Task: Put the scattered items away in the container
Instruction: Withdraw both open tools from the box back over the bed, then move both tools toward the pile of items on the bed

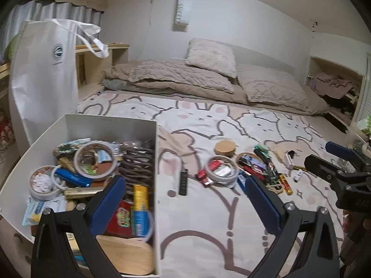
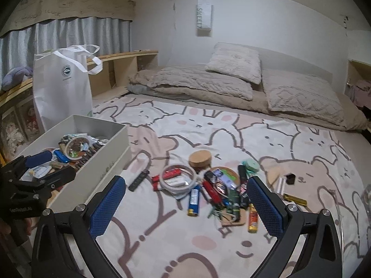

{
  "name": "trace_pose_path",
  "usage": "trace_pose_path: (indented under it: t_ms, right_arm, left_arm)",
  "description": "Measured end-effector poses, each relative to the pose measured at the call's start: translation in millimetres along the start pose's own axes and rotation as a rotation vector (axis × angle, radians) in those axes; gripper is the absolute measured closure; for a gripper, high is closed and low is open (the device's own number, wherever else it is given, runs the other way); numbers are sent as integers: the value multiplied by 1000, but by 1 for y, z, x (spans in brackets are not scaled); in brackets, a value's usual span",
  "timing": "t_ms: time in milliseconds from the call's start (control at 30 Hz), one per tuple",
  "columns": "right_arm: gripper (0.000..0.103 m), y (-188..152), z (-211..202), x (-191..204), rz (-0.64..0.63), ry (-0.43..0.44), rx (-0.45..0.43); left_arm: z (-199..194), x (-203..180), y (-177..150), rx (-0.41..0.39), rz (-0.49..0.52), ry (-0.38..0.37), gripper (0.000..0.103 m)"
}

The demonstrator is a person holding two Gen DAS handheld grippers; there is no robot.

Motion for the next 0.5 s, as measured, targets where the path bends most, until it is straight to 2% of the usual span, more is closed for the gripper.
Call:
trace_pose_path:
  t_ms: [500]
  right_arm:
    - [0,-22,-18,-59,59,-78,-37]
  left_arm:
    - [5,-44,0,-36,58,-89,0]
Point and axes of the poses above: each gripper's, at about its wrist camera, not at the fingertips, and z roughly the way its jaws point, x to its left, y to its top, the point moved 3 cm from there along z, roughly the way its jaws point, and after that the axes turned 10 degrees about x, right-handed, at the moved point
